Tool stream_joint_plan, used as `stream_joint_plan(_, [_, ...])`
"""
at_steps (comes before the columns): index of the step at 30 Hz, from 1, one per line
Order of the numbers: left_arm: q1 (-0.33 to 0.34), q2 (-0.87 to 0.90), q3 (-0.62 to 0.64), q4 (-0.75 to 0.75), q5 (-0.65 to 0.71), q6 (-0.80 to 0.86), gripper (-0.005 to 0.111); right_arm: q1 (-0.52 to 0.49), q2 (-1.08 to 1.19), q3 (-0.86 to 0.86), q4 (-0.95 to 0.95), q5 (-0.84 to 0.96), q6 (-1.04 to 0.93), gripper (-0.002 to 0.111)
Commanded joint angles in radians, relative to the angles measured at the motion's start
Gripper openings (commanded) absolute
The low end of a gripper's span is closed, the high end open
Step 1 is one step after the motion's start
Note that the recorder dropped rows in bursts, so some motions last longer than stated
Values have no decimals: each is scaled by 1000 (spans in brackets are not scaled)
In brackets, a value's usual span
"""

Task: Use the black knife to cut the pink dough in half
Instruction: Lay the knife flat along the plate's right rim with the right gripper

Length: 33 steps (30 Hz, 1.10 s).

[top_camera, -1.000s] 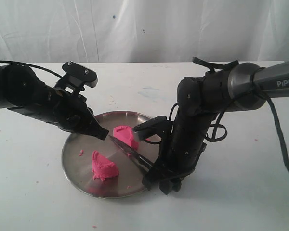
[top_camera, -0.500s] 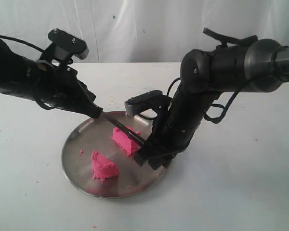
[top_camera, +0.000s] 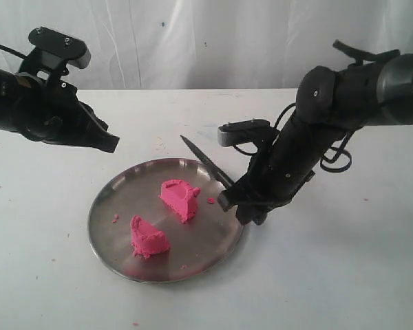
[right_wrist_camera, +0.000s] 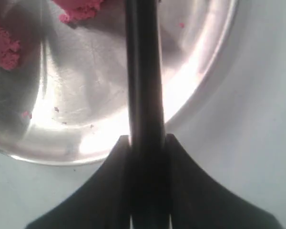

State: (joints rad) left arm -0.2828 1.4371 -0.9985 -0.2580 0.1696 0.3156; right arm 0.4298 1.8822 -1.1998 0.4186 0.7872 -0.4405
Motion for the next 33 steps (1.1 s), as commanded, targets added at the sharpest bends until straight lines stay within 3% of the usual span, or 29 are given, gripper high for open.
stream_joint_plan(1, [2,-12,-2,-21,5,-13,0,-5,34,2,101,-38,-97,0])
stream_joint_plan(13, [2,-12,-2,-62,3,-13,0,0,53,2,134,-57,-103,0])
stream_joint_plan(18, [2,-12,-2,-77,3,-13,0,5,64,2,132,-69,-109,15])
stream_joint_plan(33, [2,-12,-2,-77,-5,-13,0,12,114,2,176,-90,-167,16])
